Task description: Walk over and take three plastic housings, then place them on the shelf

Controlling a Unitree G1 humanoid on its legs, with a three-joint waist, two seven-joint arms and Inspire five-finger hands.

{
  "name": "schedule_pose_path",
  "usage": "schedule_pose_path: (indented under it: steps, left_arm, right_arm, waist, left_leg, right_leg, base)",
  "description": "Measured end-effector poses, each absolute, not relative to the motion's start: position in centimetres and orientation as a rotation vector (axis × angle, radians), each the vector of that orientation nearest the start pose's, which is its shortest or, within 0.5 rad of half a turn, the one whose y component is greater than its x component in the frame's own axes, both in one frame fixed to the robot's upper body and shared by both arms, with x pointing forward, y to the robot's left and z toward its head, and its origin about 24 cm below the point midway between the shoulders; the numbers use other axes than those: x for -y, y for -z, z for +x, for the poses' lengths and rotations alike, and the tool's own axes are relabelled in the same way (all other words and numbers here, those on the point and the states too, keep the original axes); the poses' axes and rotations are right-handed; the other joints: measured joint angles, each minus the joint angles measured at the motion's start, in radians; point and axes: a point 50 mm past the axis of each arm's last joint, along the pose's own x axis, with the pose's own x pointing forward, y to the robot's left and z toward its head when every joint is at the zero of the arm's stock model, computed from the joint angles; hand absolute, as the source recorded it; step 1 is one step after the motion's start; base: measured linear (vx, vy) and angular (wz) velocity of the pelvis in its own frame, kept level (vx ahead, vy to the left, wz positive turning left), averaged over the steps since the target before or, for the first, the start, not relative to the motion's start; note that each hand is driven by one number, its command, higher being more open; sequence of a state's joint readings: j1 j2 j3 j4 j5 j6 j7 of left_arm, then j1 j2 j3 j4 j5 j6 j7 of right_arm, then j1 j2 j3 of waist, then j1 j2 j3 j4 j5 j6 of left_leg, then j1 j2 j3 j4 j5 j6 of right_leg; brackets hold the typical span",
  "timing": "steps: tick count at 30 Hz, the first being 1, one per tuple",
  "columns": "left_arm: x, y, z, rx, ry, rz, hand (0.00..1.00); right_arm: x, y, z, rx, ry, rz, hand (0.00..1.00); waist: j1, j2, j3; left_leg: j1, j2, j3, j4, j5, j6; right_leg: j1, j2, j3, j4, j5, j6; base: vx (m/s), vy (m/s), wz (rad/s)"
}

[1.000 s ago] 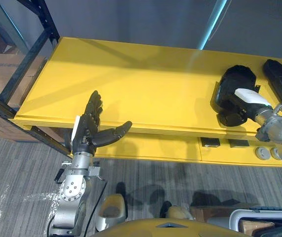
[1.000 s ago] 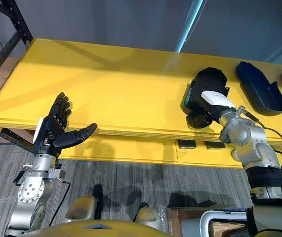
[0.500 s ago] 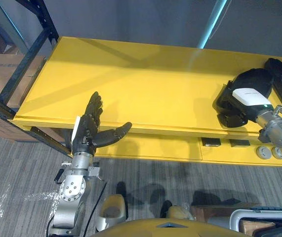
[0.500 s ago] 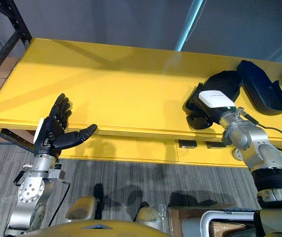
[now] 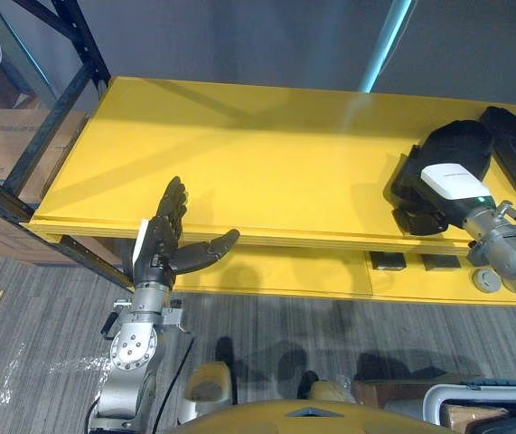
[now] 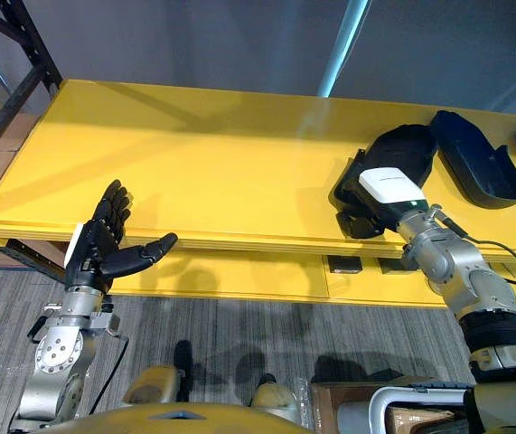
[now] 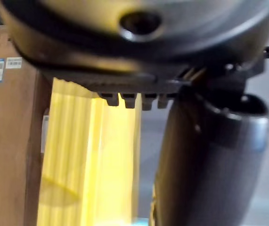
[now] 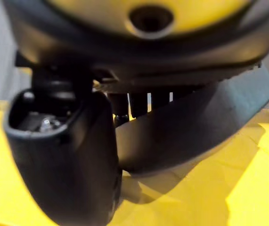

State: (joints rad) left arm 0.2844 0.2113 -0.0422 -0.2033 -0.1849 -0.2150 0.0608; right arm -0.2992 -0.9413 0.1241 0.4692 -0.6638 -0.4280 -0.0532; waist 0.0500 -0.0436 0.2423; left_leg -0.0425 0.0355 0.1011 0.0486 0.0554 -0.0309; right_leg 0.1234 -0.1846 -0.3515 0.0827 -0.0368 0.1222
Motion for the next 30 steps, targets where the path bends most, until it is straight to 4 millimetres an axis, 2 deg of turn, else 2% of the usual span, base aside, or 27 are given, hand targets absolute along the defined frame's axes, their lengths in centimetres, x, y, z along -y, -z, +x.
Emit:
schedule_pose_path:
  steps: [4,8,12,16,23,30]
  left_arm:
    - [-18.9,-5.2,19.5,0.137,-0.054,0.013,1.00]
    - [-18.9,-5.2,19.5,0.148,-0.053,0.013,1.00]
    - [-18.9,-5.2,19.5,0.150,-0.051,0.011,1.00]
    - [-18.9,-5.2,19.5,0.153,-0.050,0.008,1.00]
    - [-18.8,-5.3,19.5,0.163,-0.051,0.006,1.00]
    - [-18.6,-5.5,19.6,0.189,-0.038,0.005,1.00]
  right_arm:
    - [29.2,-12.2,29.1,0.291,-0.224,-1.550,0.00]
    - [28.0,-14.1,29.8,0.481,-0.182,-1.551,0.00]
    - [27.3,-15.4,30.0,0.568,-0.157,-1.539,0.00]
    - [27.0,-15.6,30.0,0.568,-0.183,-1.541,0.00]
    - [27.3,-15.4,30.1,0.484,-0.223,-1.481,0.00]
    - [27.6,-15.1,30.2,0.447,-0.231,-1.481,0.00]
  waist:
    - [0.003,0.001,0.000]
    - [0.004,0.001,0.000]
    - [0.006,0.003,0.001]
    - [0.004,0.010,0.005]
    - [0.002,0.037,0.026]
    - [0.014,0.033,0.039]
  left_leg:
    - [-0.002,0.006,-0.005,0.002,0.010,0.005]
    - [-0.018,0.008,-0.019,0.021,0.009,0.002]
    - [-0.029,0.008,-0.022,0.041,-0.002,-0.005]
    - [-0.040,0.008,-0.026,0.058,-0.006,-0.003]
    - [-0.054,0.011,-0.032,0.084,-0.015,-0.001]
    - [-0.057,0.012,-0.036,0.084,-0.011,0.005]
  right_leg:
    - [-0.003,0.008,-0.001,-0.002,0.001,-0.004]
    - [-0.006,0.013,-0.013,-0.001,0.002,-0.006]
    - [-0.007,0.012,-0.016,0.002,0.003,-0.007]
    - [-0.010,0.012,-0.021,0.005,0.003,-0.006]
    - [-0.011,0.014,-0.021,0.006,0.002,-0.006]
    - [-0.013,0.016,-0.022,0.004,0.002,-0.007]
  base:
    - [0.00,0.000,0.00]
    - [-0.02,-0.006,0.08]
    - [-0.02,0.006,0.03]
    - [-0.02,0.009,0.04]
    - [0.00,0.000,0.00]
    - [0.00,0.000,0.00]
